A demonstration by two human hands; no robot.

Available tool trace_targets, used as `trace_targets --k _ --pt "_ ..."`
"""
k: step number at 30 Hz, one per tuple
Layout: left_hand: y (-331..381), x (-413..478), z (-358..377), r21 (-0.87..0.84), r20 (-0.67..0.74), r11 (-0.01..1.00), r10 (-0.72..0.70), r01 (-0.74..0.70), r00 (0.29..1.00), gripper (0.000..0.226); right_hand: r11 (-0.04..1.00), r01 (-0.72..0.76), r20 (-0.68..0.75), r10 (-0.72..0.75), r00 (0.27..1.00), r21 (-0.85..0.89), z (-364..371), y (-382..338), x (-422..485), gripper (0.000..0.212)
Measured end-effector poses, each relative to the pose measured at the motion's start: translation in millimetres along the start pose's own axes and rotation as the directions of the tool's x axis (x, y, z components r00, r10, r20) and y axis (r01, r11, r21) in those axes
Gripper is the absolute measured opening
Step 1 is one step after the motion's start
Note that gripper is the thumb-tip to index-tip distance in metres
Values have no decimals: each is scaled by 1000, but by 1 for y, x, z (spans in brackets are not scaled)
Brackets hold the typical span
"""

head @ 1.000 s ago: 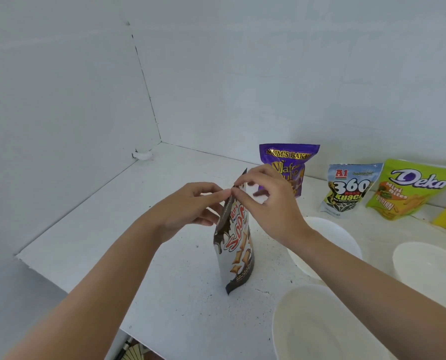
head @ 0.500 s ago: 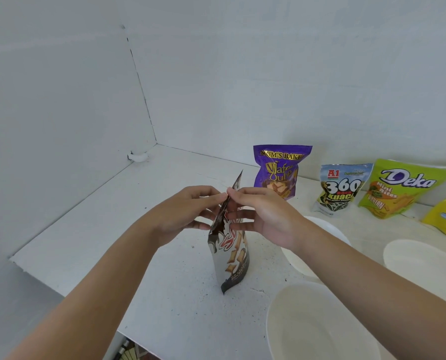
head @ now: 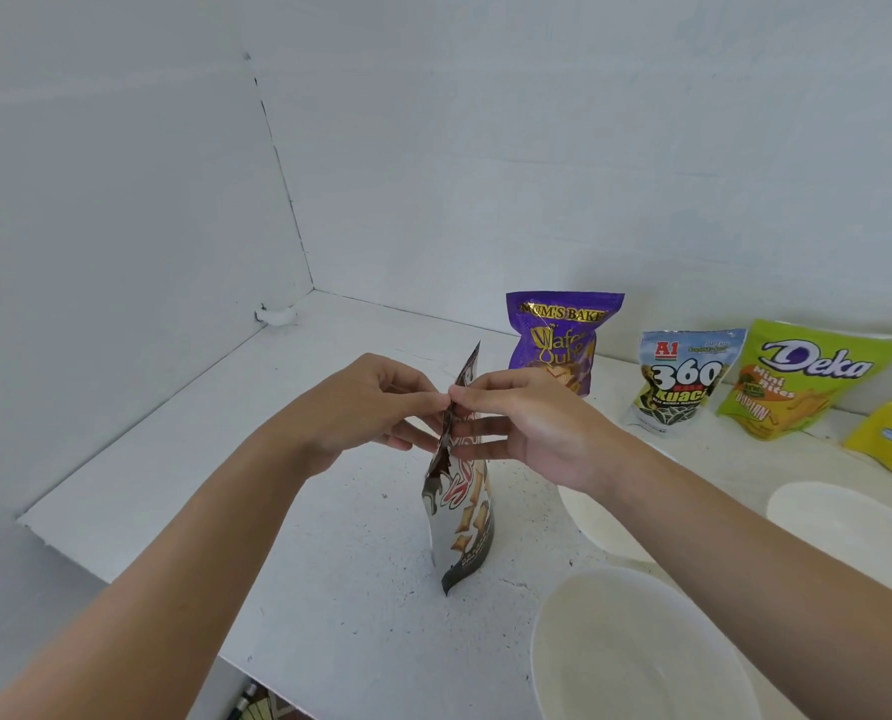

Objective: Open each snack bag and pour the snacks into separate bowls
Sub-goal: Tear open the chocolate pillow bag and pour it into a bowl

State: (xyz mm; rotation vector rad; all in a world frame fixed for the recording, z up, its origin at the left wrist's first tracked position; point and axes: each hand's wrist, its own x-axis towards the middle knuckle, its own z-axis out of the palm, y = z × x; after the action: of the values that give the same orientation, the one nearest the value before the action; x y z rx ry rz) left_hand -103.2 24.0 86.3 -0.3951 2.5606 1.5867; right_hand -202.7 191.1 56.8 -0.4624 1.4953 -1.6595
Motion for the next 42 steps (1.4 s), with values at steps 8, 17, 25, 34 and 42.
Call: trace_targets --k 8,17,25,34,42 --pt "10 4 9 60 -4 998 -17 18 1000 22 984 18 -17 -22 1000 -180 4 -8 2 20" --pt "11 11 19 81 -80 996 -17 24 997 24 882 111 -139 -194 971 -457 6 -8 7 25" --pt "8 9 21 76 -74 997 -11 16 997 23 878 105 -184 -213 960 -467 9 -8 8 23" --pt "16 5 22 129 -20 991 -44 46 999 22 914 42 -154 -114 981 -403 6 -11 4 20" --pt "23 5 21 251 58 966 -79 62 995 21 818 -162 -49 162 986 -552 2 -17 -5 36"
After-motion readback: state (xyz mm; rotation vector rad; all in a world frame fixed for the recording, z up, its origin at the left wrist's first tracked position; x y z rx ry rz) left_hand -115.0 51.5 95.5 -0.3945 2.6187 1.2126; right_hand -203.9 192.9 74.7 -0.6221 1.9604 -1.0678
